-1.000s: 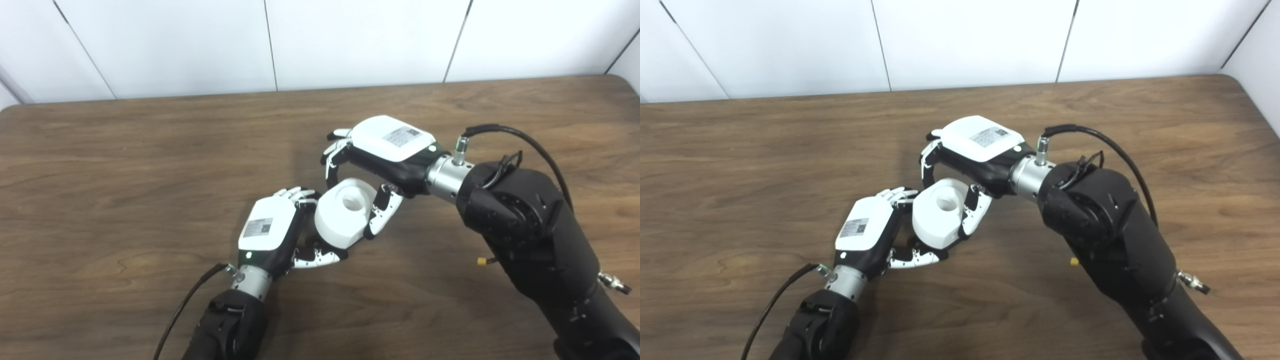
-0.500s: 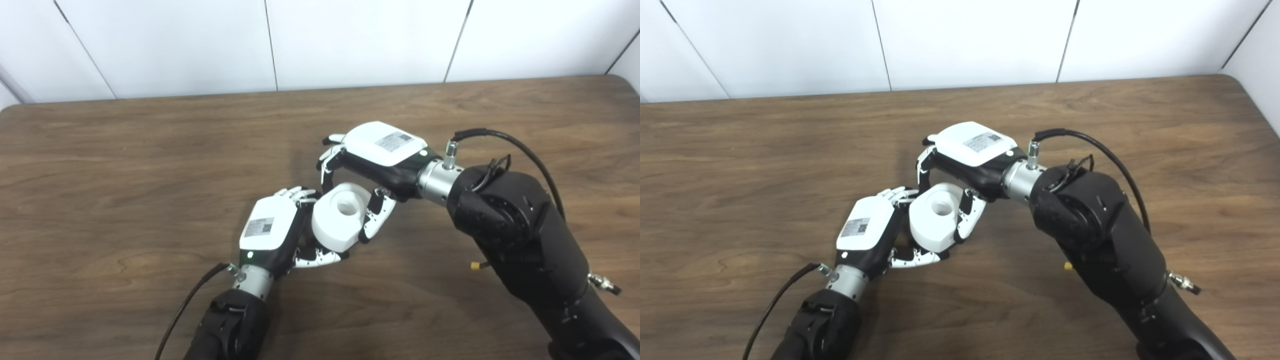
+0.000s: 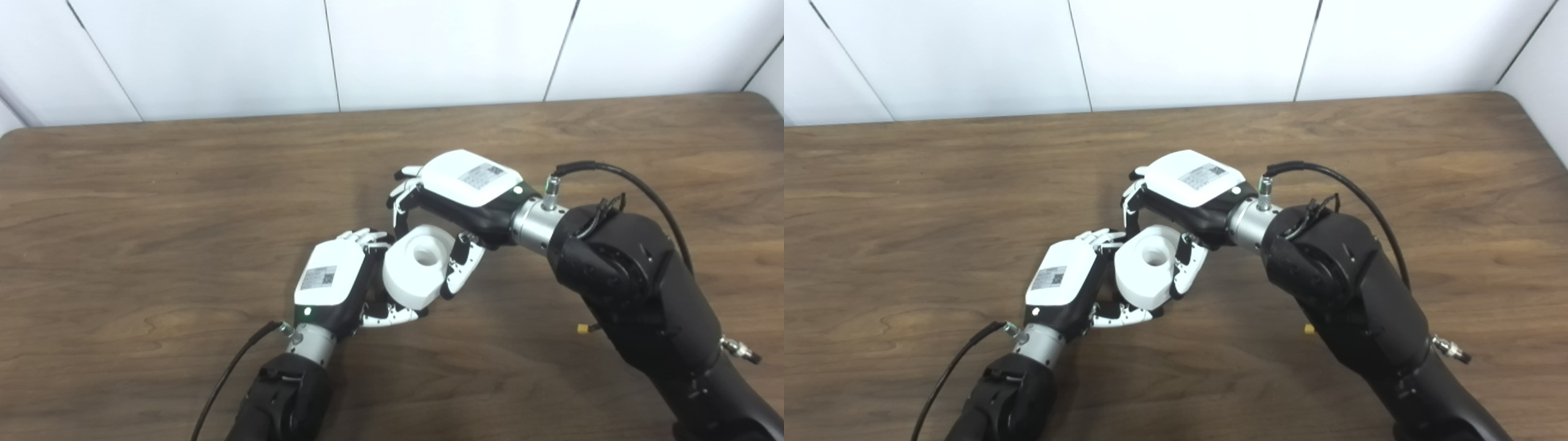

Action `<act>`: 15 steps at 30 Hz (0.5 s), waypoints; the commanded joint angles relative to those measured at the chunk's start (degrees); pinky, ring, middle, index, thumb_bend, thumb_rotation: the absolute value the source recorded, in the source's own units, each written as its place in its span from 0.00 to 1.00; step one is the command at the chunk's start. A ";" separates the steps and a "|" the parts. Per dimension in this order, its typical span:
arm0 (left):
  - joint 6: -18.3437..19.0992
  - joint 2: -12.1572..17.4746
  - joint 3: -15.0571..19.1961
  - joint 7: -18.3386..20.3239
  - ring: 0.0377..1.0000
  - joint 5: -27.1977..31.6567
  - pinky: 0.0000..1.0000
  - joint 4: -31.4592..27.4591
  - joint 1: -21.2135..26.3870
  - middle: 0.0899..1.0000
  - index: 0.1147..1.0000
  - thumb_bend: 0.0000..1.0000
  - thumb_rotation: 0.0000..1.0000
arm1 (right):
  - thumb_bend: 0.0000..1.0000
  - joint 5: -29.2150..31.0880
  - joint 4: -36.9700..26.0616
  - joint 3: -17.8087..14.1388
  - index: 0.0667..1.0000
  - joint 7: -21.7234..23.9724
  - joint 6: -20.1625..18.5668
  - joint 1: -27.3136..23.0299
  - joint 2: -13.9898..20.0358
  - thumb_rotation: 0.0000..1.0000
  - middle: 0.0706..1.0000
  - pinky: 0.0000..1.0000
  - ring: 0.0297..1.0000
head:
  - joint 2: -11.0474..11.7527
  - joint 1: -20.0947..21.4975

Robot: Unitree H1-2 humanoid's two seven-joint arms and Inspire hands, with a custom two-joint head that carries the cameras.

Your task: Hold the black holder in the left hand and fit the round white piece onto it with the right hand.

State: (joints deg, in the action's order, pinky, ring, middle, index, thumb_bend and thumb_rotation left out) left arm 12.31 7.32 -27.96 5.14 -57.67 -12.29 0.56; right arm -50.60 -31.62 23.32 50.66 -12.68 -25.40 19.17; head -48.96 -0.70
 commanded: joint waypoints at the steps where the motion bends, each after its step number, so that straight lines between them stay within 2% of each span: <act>1: 1.95 0.21 -1.07 4.56 0.86 -0.38 0.87 2.54 -1.44 0.79 0.42 0.52 0.05 | 0.52 -0.51 -0.25 0.42 0.46 0.58 1.27 -0.45 0.73 0.14 0.82 0.85 0.94 | -0.03 0.00; 4: 1.96 0.20 -1.06 4.56 0.86 -0.35 0.87 2.66 -1.37 0.79 0.42 0.52 0.05 | 0.52 -0.43 -0.26 0.36 0.46 0.79 1.27 -0.43 0.92 0.15 0.84 0.86 0.94 | 0.03 0.23; 5: 2.00 0.21 -1.10 4.64 0.86 -0.45 0.87 2.67 -1.34 0.79 0.42 0.52 0.05 | 0.70 -0.36 -0.26 0.31 0.55 0.81 1.24 -0.43 0.98 0.18 0.85 0.85 0.94 | 0.03 0.23; 6: 1.98 0.22 -1.12 4.61 0.86 -0.48 0.87 2.70 -1.33 0.79 0.42 0.52 0.05 | 0.81 -0.30 -0.32 0.27 0.62 0.98 1.13 -0.48 1.03 0.21 0.86 0.85 0.94 | 0.03 0.23; 7: 1.97 0.23 -1.14 4.60 0.86 -0.53 0.87 2.76 -1.29 0.79 0.42 0.52 0.05 | 0.84 -0.30 -0.38 0.23 0.66 1.27 0.89 -0.55 1.07 0.22 0.86 0.86 0.94 | 0.06 0.29; 15: 1.99 0.25 -1.14 4.62 0.86 -0.42 0.86 2.76 -1.25 0.79 0.42 0.52 0.05 | 0.95 0.35 -1.09 -0.76 0.85 1.70 1.09 -0.97 1.22 0.33 0.93 0.93 1.00 | 0.03 0.30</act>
State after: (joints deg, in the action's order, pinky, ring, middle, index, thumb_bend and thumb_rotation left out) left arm 12.36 7.33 -28.03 5.23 -57.68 -12.28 0.70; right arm -50.46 -31.62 23.32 52.83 -12.69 -24.64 19.67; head -48.87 -0.35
